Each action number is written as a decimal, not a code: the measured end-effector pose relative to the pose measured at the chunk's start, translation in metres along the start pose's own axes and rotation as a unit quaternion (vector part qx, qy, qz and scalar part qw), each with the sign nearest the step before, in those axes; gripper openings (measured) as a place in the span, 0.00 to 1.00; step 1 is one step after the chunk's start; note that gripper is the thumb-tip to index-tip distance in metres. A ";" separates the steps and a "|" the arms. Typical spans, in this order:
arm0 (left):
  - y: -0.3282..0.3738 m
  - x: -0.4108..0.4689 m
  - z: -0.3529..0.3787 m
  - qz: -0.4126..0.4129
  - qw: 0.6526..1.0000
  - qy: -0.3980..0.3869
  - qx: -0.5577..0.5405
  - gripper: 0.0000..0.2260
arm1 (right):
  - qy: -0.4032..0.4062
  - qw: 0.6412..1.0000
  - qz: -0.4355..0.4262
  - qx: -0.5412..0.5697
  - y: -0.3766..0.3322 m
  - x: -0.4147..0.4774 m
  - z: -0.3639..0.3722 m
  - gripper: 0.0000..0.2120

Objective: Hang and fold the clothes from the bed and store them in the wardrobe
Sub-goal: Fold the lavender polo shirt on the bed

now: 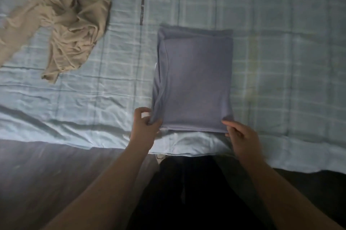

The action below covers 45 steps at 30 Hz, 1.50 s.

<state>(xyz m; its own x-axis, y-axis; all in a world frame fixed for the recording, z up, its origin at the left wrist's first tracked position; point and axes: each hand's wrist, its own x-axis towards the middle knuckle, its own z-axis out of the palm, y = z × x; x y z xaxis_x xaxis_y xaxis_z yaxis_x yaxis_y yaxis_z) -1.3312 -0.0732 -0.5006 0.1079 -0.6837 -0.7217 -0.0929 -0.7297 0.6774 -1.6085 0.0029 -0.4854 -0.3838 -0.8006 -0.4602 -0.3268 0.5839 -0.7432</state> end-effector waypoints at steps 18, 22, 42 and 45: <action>0.184 0.092 0.038 -0.015 0.934 -0.125 -0.333 0.07 | -0.011 0.925 0.110 0.363 -0.152 0.188 -0.034 0.10; 0.205 0.135 0.067 -0.054 0.930 -0.034 -0.363 0.05 | -0.067 0.910 0.160 0.377 -0.162 0.240 -0.025 0.16; 0.130 0.160 0.108 0.315 0.709 0.068 0.627 0.30 | -0.009 0.866 -0.308 -0.394 -0.084 0.221 0.036 0.30; 0.129 0.162 0.107 0.329 0.724 0.053 0.604 0.29 | -0.018 0.875 -0.324 -0.360 -0.086 0.224 0.034 0.29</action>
<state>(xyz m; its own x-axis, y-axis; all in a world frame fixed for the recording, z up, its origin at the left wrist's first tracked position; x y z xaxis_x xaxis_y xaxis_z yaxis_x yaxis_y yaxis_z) -1.4318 -0.2784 -0.5454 -0.2842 -0.9280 -0.2411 -0.9493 0.2372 0.2062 -1.6368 -0.2313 -0.5418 0.1076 -0.9910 -0.0798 -0.9297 -0.0719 -0.3612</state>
